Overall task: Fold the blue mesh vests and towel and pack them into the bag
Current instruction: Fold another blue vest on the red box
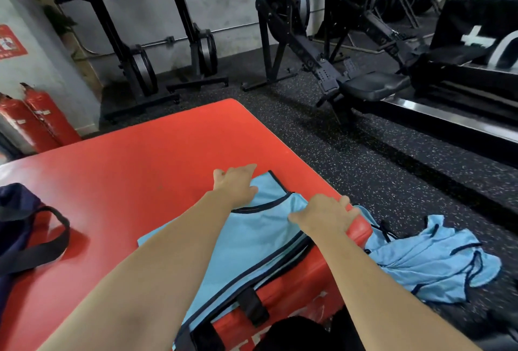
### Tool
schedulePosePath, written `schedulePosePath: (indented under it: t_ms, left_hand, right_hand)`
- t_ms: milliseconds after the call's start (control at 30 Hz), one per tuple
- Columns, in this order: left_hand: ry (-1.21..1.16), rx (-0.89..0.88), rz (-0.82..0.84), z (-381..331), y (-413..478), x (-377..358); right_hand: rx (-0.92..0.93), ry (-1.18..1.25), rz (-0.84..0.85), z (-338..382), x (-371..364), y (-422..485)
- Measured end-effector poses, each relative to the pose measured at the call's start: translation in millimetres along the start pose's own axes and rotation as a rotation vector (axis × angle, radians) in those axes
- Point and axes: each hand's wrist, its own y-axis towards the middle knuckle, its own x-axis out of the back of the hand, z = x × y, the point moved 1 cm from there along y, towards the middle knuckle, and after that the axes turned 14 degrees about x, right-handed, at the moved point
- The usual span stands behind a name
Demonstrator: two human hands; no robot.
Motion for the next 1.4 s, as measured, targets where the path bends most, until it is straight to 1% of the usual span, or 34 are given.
schedulePosePath:
  t_ms: [67,167,233,300,367,433,500,600,667,700,733,800,833,900,933,1000,1067,1100,1167,1233,1267,1300,1333,1367,1400]
  left_hand:
    - [-0.001,0.037,0.057,-10.0,15.2,-3.7]
    - [-0.097,0.119,0.144,-19.8,31.8,1.3]
    - [-0.164,0.113,0.219,-21.1,39.3,6.1]
    - [-0.3,0.098,0.273,-20.1,45.1,11.1]
    - [-0.503,0.089,0.309,-18.6,44.2,18.3]
    - [-0.636,0.097,0.317,-13.1,38.8,28.8]
    - [-0.705,0.119,0.317,-2.6,30.4,41.0]
    - [-0.762,0.13,0.282,22.1,16.2,57.2]
    - [-0.762,0.145,0.244,42.8,7.2,62.0]
    - [-0.763,0.159,0.227,53.7,1.6,63.4]
    - [-0.764,0.175,0.214,65.2,-3.7,63.5]
    - [-0.728,0.198,0.226,87.2,-20.1,62.2]
    - [-0.699,0.2,0.243,97.0,-29.9,59.5]
    - [-0.666,0.244,0.295,113.5,-50.1,49.3]
    - [-0.683,0.293,0.341,120.2,-58.5,41.3]
    - [-0.777,0.396,0.418,130.6,-71.2,25.5]
    - [-0.86,0.439,0.439,138.9,-77.0,12.6]
    - [-0.891,0.414,0.404,141.1,-77.9,8.2]
    - [-0.91,0.327,0.268,142.4,-74.7,3.1]
    - [-0.963,0.292,0.143,143.1,-70.1,8.9]
    - [-1.0,0.291,0.103,145.8,-66.3,13.8]
    - [-1.026,0.283,0.073,147.9,-64.7,20.0]
    - [-1.021,0.275,0.062,152.7,-63.0,24.1]
    - [-0.966,0.272,0.073,159.1,-63.3,23.8]
    - [-0.867,0.286,0.096,166.7,-64.6,18.5]
  right_hand:
    - [0.027,0.033,0.031,0.5,1.0,4.6]
    - [0.059,0.082,0.041,0.1,2.4,12.5]
    - [0.087,0.094,0.021,-1.4,3.6,15.0]
    - [0.1,0.134,0.004,-2.1,5.4,16.5]
    - [0.09,0.214,-0.001,-1.6,8.4,18.0]
    - [0.048,0.339,0.043,-2.5,11.4,19.2]
    - [0.025,0.58,0.069,-3.4,15.4,16.6]
    - [0.062,0.879,0.029,1.0,25.4,-0.6]
    - [0.099,1.007,0.037,12.9,33.3,-16.6]
    - [0.127,1.031,0.032,22.2,37.3,-26.9]
    - [0.168,0.988,0.024,32.5,38.0,-35.7]
    - [0.232,0.75,-0.011,58.9,35.7,-57.5]
    - [0.273,0.576,-0.066,71.7,29.9,-67.9]
    - [0.386,0.268,-0.229,93.1,12.1,-90.6]
    - [0.441,0.142,-0.264,101.5,-1.0,-102.1]
    - [0.541,0.012,-0.287,109.6,-26.6,-122.6]
    - [0.587,-0.026,-0.336,111.4,-47.4,-132.4]
    - [0.599,-0.046,-0.317,112.0,-54.5,-133.1]
    - [0.594,-0.059,-0.291,111.3,-55.8,-132.9]
    - [0.609,-0.054,-0.302,117.0,-41.1,-135.7]
    - [0.639,-0.056,-0.324,121.4,-35.0,-136.5]
    - [0.676,-0.071,-0.386,126.8,-30.0,-136.9]
    - [0.694,-0.074,-0.433,132.7,-26.6,-140.0]
    - [0.721,-0.074,-0.449,138.8,-25.6,-144.4]
    - [0.749,-0.083,-0.419,143.1,-31.0,-148.0]
